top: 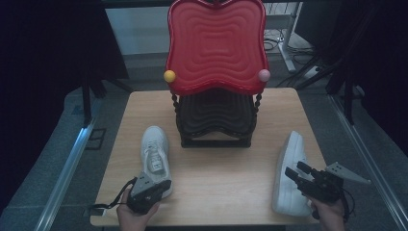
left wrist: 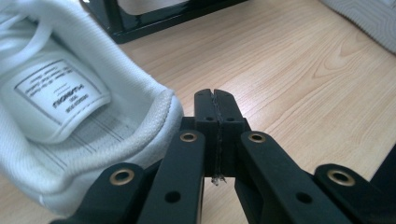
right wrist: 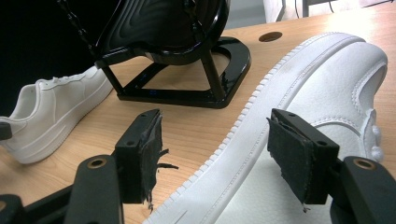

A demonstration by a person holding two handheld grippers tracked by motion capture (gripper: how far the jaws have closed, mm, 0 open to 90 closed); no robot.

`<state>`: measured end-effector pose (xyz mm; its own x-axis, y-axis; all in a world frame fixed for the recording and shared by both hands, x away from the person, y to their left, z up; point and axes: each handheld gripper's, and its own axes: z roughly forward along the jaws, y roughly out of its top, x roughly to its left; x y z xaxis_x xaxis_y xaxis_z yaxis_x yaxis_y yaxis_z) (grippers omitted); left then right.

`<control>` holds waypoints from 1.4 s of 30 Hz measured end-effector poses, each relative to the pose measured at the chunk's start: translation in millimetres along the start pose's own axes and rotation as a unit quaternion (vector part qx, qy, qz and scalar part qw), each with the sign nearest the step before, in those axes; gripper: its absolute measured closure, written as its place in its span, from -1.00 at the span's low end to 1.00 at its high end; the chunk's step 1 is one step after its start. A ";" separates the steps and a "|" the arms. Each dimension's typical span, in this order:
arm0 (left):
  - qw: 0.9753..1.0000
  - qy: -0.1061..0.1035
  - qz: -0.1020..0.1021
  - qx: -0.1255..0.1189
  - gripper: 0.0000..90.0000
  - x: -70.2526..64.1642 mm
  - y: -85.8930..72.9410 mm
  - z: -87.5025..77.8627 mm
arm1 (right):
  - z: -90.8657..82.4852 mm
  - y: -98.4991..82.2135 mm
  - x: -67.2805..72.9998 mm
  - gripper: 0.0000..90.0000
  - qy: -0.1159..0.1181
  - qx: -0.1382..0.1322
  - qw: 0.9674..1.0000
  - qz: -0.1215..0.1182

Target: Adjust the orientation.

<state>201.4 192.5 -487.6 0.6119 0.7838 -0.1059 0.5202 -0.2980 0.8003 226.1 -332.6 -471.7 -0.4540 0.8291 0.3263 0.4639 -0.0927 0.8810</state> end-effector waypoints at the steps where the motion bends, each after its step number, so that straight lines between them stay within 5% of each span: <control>1: 1.000 0.000 0.000 0.000 1.00 0.0 0.0 0.0 | 0.0 0.0 0.0 -0.21 0.000 0.000 1.000 0.000; 9: 1.000 0.028 -0.002 0.009 0.99 15.4 -10.9 -19.7 | -2.7 0.9 -2.1 -0.21 -0.002 -0.001 1.000 0.001; 13: 1.000 0.012 -0.024 0.001 1.00 24.9 -15.4 -24.8 | -3.3 0.8 -2.8 -0.21 -0.002 0.000 1.000 0.003; 14: 0.999 0.032 -0.020 0.004 0.99 27.6 -16.8 -28.5 | -4.2 0.9 -3.4 -0.21 -0.003 0.000 1.000 0.004; 18: 0.999 0.023 -0.043 -0.007 1.00 37.7 -21.5 -33.3 | -5.6 1.6 -4.5 -0.21 -0.005 -0.001 1.000 0.004; 19: 0.998 0.039 -0.041 -0.003 1.00 41.1 -22.8 -36.9 | -5.9 1.6 -4.3 -0.21 -0.005 -0.003 1.000 0.006; 25: 0.997 0.040 -0.064 -0.011 1.00 53.2 -27.7 -43.6 | -4.6 0.6 -4.4 -0.21 -0.003 0.003 1.000 0.007; 39: 0.997 0.029 -0.069 -0.028 0.91 52.1 -23.1 -47.8 | -3.7 1.8 0.7 -0.21 0.002 0.006 1.000 0.001; 42: 0.997 0.010 -0.062 -0.049 0.84 50.1 -15.6 -55.4 | -3.7 3.0 3.8 -0.21 0.005 0.004 1.000 -0.005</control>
<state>190.9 266.6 -472.7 0.5340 0.8225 -0.1959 0.5296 -0.1447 0.8358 223.0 -331.8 -466.5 -0.4659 0.8245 0.3211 0.4647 -0.0808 0.8817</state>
